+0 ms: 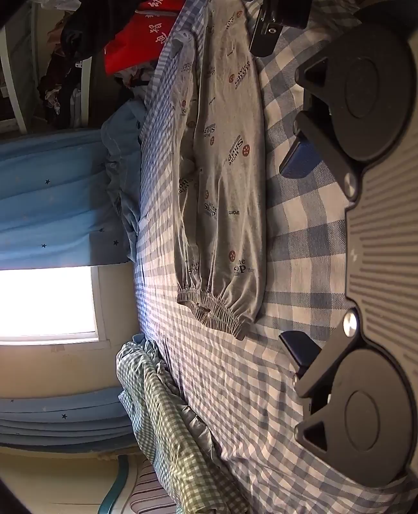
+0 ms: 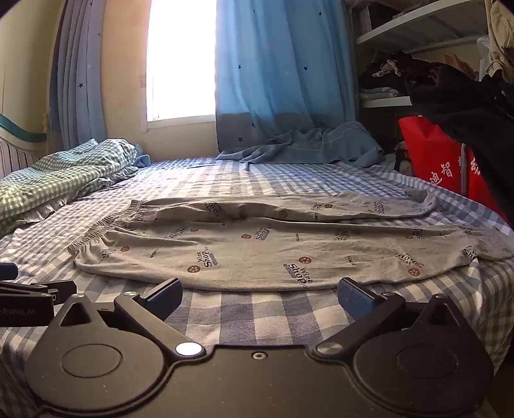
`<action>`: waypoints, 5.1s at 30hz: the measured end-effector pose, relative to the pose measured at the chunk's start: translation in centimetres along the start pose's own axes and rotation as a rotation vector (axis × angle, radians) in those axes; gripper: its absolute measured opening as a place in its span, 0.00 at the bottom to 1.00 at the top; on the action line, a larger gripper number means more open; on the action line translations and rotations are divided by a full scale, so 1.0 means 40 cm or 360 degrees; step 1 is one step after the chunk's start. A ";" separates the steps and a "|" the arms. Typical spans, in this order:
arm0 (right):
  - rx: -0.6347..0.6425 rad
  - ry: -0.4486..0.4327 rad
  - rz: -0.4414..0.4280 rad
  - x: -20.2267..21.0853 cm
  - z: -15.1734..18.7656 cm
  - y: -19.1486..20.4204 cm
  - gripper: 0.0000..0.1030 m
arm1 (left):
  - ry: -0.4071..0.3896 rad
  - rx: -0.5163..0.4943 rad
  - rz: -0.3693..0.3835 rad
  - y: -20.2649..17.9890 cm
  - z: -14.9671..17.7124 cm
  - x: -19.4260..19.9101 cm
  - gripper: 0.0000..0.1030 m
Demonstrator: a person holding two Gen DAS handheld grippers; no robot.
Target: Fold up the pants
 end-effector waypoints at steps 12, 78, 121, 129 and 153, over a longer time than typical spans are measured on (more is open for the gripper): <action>0.0002 0.0017 0.0001 -0.010 0.007 0.009 1.00 | 0.0000 -0.0014 -0.0011 0.013 0.000 0.006 1.00; 0.0156 -0.0012 -0.0029 -0.077 -0.023 0.012 1.00 | 0.0066 0.0104 0.0016 0.095 -0.068 -0.109 1.00; 0.0737 0.0755 -0.0922 -1.234 -0.355 -0.094 0.75 | 0.0554 -0.0657 0.0630 0.157 -0.433 -1.102 0.80; 0.0780 0.0805 -0.0972 -1.246 -0.344 -0.074 0.25 | 0.0712 -0.0736 0.0734 0.147 -0.407 -1.124 0.30; 0.1017 0.0582 -0.0580 -1.340 -0.355 0.042 0.00 | 0.0615 -0.0475 0.0318 0.185 -0.440 -1.160 0.03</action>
Point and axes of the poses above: each gripper's, at about its wrist camera, not at the fingertips, and x roughly against the way its jaws point, y to its left, z to its underside, the point moved 4 cm from there along -x, roughly the way its jaws point, and after that the axes turned 3 degrees about -y, right-handed, at the moved point
